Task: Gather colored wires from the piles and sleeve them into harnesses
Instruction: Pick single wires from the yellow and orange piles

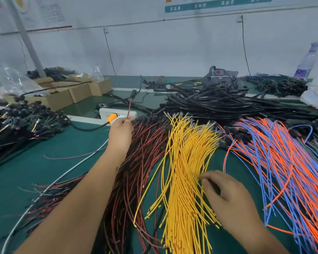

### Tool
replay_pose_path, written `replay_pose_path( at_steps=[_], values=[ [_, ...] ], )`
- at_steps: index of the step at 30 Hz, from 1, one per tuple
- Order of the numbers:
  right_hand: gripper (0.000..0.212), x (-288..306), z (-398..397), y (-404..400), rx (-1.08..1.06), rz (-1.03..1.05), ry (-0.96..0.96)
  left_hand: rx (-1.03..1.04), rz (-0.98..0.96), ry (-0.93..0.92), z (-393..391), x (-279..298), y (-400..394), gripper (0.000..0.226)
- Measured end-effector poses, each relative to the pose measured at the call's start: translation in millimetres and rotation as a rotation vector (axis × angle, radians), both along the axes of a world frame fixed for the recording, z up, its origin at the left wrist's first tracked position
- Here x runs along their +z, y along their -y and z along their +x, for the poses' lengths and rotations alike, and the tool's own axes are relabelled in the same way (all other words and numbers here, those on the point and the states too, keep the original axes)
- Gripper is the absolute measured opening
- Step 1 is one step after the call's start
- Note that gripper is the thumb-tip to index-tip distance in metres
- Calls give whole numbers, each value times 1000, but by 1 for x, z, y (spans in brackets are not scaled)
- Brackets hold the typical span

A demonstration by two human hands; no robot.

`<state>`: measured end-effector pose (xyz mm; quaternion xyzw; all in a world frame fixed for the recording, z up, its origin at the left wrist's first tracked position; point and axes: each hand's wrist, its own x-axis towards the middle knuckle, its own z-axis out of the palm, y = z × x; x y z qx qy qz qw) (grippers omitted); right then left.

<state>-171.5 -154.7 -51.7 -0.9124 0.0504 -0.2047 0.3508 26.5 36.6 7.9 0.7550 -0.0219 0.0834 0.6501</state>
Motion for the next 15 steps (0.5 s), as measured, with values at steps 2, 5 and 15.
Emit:
replay_pose_path(
  at_steps=[2,5,15],
  values=[
    [17,8,1,-6,27,34,65,-45,112,135,-12,2,2,23],
    [21,32,14,-20,66,382,93,-202,324,369,-46,11,15,22],
    [24,64,25,-40,29,915,137,-590,717,594,-110,5,44,25]
  ],
)
